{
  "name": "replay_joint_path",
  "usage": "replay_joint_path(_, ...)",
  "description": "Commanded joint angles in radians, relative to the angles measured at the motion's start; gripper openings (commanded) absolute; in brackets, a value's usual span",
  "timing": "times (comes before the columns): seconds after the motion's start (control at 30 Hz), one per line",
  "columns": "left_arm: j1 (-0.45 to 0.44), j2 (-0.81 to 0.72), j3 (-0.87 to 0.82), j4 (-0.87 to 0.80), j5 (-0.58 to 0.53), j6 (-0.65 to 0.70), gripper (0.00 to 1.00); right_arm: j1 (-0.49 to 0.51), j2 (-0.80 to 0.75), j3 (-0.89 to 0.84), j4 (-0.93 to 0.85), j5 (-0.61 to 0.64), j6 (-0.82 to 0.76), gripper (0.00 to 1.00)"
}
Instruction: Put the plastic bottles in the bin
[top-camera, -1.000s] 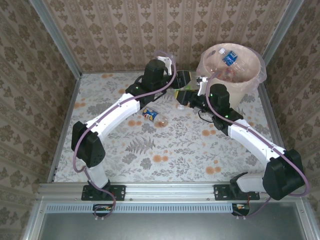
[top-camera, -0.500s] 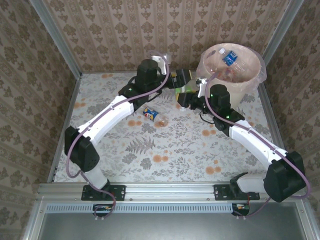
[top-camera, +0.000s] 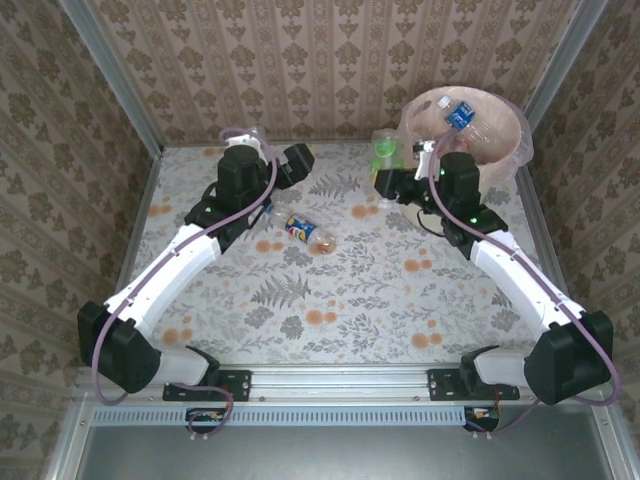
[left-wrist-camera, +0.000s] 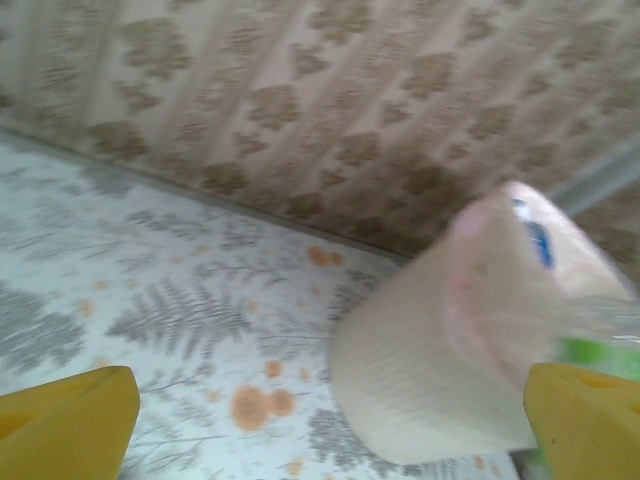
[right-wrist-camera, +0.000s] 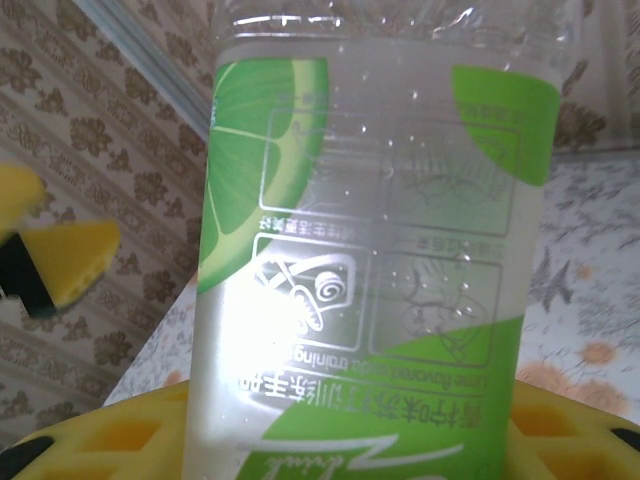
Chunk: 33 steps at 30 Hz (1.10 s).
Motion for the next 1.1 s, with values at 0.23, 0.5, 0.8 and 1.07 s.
replay_joint_path(0.23, 0.063, -0.037, -0.107, -0.227, -0.119, -0.164, 1.0, -0.187, 0.053, 0.286, -0.181, -0.089, -0.131, 0.46)
replay_joint_path(0.5, 0.098, -0.033, -0.191, -0.258, -0.138, -0.217, 1.0, -0.282, 0.191, 0.494, -0.3, -0.127, -0.274, 0.48)
replay_joint_path(0.8, 0.126, 0.025, -0.23, -0.235, -0.146, -0.203, 1.0, -0.375, 0.338, 0.705, -0.501, -0.076, -0.458, 0.47)
replay_joint_path(1.07, 0.131, 0.049, -0.233, -0.214, -0.134, -0.202, 1.0, -0.376, 0.544, 0.96, -0.794, -0.04, -0.625, 0.87)
